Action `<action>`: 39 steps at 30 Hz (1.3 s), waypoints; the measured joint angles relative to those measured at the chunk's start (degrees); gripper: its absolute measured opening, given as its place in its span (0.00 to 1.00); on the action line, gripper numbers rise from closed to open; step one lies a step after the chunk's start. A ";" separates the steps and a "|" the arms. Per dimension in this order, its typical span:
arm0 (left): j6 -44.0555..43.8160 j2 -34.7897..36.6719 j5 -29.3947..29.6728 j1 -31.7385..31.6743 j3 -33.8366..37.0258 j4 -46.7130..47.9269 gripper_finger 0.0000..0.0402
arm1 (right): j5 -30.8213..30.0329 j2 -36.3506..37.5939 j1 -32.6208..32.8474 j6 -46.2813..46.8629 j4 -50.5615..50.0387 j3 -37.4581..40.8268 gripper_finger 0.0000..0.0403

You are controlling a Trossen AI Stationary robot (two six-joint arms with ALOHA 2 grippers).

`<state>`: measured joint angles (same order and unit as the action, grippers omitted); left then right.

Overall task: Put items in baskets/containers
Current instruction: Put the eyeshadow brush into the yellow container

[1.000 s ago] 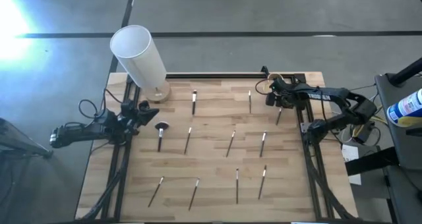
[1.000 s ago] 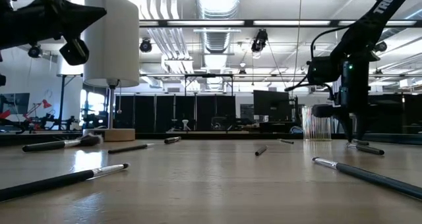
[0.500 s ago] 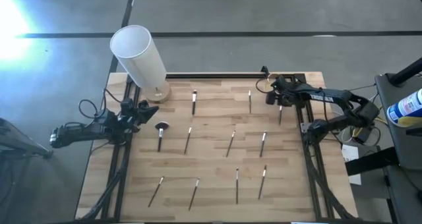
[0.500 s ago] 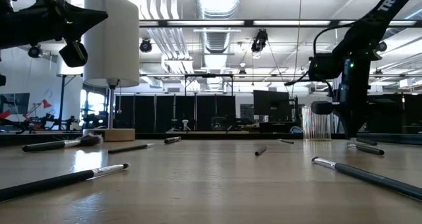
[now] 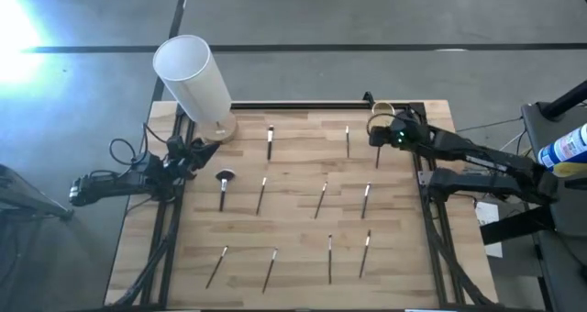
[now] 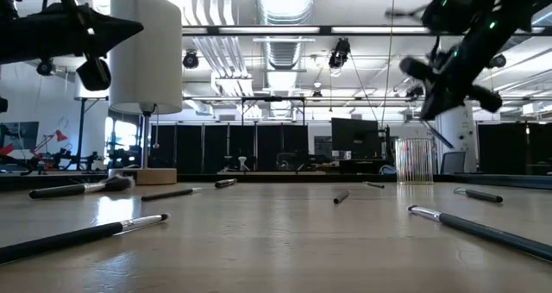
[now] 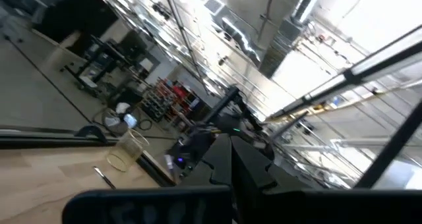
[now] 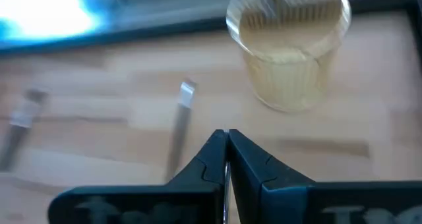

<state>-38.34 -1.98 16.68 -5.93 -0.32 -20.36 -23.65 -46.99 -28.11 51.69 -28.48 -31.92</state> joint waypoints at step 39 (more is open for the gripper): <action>1.64 -4.81 5.99 0.01 0.00 -0.16 0.00 | -19.77 -27.76 -15.17 -33.33 52.34 1.95 0.02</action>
<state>-36.70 -6.79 22.68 -5.92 -0.32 -20.51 -43.42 -74.75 -43.29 18.36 23.86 -29.98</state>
